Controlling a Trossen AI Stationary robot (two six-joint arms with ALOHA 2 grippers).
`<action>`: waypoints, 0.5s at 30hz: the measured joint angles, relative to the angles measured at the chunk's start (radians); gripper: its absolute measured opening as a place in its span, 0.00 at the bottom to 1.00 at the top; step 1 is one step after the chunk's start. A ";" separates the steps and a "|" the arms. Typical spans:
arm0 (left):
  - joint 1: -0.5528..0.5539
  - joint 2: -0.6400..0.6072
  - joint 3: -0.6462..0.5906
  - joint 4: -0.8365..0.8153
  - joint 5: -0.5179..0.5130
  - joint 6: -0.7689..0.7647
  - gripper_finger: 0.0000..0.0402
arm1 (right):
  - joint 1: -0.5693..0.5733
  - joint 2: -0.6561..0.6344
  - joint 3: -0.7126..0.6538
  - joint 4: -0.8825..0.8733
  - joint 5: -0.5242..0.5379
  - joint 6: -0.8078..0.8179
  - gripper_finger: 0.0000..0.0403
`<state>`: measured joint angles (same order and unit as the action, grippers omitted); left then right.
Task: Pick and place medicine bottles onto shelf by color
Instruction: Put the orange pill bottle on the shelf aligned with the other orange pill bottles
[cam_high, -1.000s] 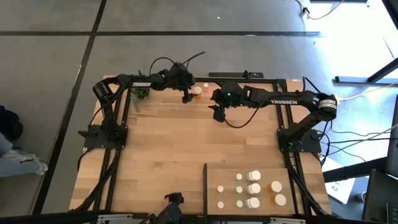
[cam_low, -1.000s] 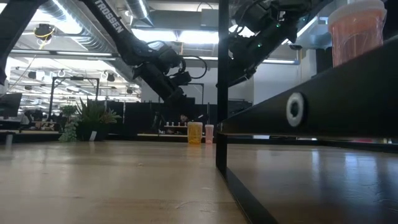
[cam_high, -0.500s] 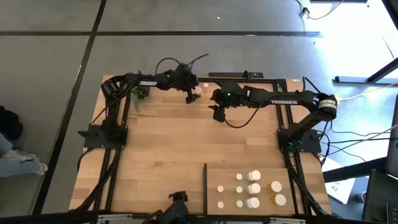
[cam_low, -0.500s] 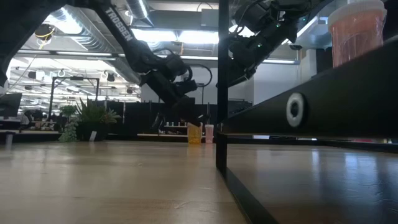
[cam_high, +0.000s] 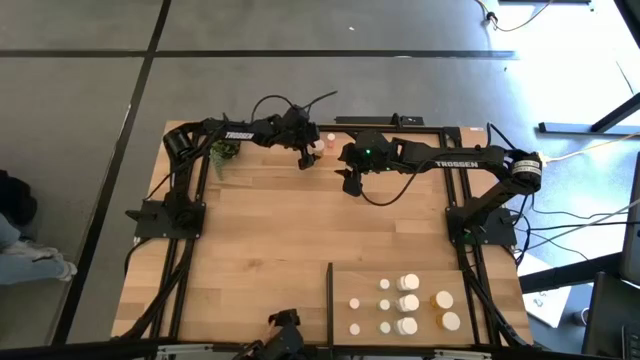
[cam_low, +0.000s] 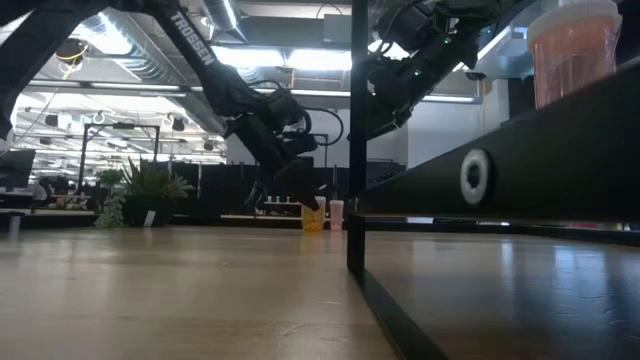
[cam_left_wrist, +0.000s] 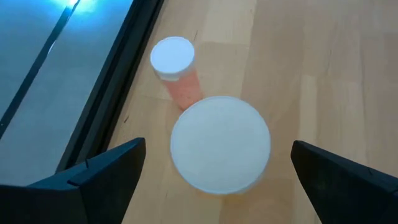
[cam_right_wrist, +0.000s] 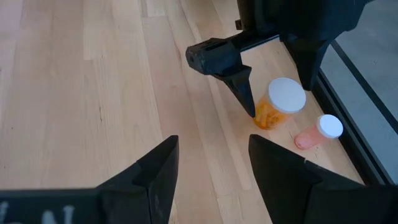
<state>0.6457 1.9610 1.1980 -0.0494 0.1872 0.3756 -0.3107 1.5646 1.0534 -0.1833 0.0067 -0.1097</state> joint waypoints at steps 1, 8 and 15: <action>-0.002 0.000 0.000 0.000 -0.005 -0.001 0.99 | 0.000 0.000 0.000 0.000 0.000 0.000 0.49; -0.001 0.000 0.000 0.004 -0.032 -0.039 0.99 | 0.000 0.000 0.000 0.000 0.000 0.000 0.49; -0.001 0.000 0.000 0.009 -0.040 -0.040 0.99 | 0.000 0.000 0.000 0.000 0.000 0.000 0.49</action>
<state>0.6445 1.9608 1.1980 -0.0402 0.1469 0.3356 -0.3107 1.5646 1.0534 -0.1833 0.0067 -0.1098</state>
